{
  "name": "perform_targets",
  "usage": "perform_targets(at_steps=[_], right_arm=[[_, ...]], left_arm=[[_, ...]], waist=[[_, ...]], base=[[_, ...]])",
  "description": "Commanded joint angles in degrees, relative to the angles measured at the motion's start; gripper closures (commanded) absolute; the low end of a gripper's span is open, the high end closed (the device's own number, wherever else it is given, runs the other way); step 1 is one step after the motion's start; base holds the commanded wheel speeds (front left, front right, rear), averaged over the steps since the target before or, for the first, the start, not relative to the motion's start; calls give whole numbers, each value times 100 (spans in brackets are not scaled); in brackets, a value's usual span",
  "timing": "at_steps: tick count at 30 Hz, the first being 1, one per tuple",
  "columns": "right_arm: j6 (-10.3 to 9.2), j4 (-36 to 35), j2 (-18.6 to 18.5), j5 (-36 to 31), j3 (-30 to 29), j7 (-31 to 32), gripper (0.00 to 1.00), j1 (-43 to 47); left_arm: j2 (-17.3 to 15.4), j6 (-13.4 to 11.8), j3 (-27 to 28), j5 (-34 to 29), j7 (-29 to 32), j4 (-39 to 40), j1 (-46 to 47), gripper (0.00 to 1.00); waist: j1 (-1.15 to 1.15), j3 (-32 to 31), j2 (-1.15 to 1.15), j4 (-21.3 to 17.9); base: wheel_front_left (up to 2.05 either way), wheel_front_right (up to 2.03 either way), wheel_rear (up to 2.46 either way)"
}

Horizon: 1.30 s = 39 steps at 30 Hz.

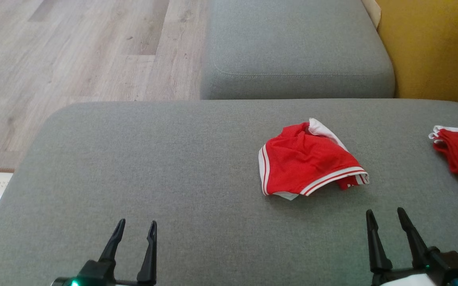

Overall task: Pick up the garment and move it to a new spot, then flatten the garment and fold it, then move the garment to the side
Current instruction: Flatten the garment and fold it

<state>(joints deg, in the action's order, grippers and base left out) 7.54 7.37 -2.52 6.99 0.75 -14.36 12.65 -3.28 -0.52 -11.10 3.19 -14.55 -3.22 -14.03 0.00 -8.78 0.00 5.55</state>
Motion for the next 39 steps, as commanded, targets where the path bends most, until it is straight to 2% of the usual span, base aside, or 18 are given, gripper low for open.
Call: perform_targets(at_steps=[1, 7, 12, 19, 26, 36, 39], right_arm=[[-5, -222, -36, -28, 108, -63, 0, -163], [-5, -265, -36, -85, 123, -63, 0, -200], [-5, -271, -38, -171, 195, -63, 0, -334], [-5, -320, -117, -252, 493, -63, 0, -719], [-5, -358, -135, -247, 663, -63, 0, -1063], [-5, -337, -80, -208, 774, -63, 0, -1373], [-5, -301, -69, -201, 826, -63, 0, -1410]], left_arm=[[40, -14, 145, -27, -45, 186, 235, 0], [40, 106, 6, -33, -45, 92, 312, 0], [40, 320, -374, -106, -45, -263, 595, 0], [40, 527, -1449, -674, -45, -1155, 1702, 0], [40, 696, -2315, -681, -45, -2186, 3009, 0], [-114, 558, -2942, -1130, -45, -3189, 4225, 0], [-196, 381, -3113, -1269, -45, -3436, 4430, 0]], waist=[[0, 18, 0, -14], [0, 158, 0, -136], [0, 400, 0, -389], [0, 964, 0, -1118], [0, 1528, 0, -1619], [0, 1895, 0, -2023], [0, 1911, 0, -2100]], base=[[0, 0, 0], [0, 0, 0], [0, 0, 0], [0, 0, 0], [0, 0, 0], [0, 0, 0], [0, 0, 0]])
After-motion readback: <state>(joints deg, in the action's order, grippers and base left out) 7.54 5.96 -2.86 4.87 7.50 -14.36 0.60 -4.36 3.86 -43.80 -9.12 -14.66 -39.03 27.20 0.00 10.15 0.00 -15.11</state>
